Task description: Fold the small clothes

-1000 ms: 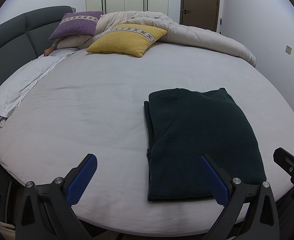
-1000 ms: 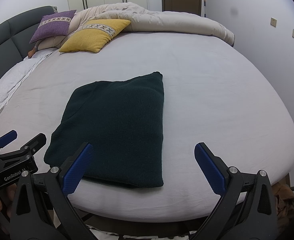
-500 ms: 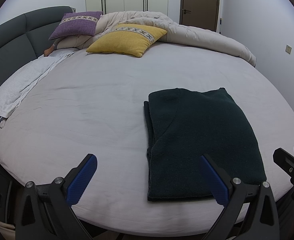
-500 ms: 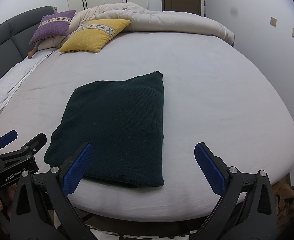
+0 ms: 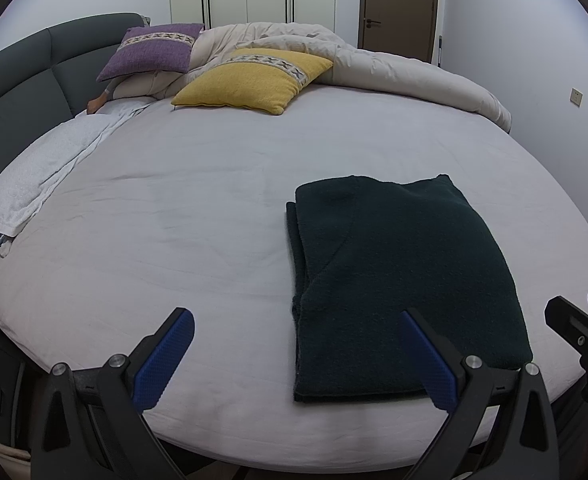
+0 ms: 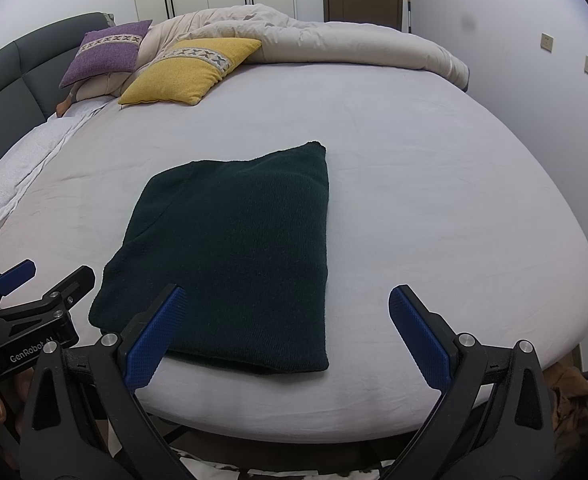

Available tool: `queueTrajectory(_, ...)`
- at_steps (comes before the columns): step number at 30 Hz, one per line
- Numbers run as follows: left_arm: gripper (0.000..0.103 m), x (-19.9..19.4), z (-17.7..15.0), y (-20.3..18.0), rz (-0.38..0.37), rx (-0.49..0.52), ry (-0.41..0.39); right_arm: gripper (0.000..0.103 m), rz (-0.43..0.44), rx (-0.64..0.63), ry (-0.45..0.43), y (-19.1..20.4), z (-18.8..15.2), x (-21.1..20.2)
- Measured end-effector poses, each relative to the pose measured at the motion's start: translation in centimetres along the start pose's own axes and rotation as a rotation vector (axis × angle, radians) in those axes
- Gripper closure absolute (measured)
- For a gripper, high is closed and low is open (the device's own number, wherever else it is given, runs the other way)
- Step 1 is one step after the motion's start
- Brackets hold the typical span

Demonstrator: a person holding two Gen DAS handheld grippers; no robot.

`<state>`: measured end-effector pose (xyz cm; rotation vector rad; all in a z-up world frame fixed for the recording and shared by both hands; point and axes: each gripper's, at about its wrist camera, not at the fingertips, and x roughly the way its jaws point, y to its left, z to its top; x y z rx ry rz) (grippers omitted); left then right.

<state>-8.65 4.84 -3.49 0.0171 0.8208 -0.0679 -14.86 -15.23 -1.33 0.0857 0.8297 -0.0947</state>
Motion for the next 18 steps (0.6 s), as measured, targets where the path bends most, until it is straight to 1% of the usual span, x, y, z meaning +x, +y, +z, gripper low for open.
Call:
queueTrajectory(14, 0.000, 0.02, -0.10, 0.03, -0.003, -0.003, -0.002, 0.001, 0.004, 0.004, 0.004, 0.13, -0.25, 0.12)
queueTrajectory(18, 0.000, 0.03, -0.15, -0.04, 0.006, 0.008, -0.011, 0.001, 0.005, 0.008, 0.006, 0.16, -0.37, 0.18)
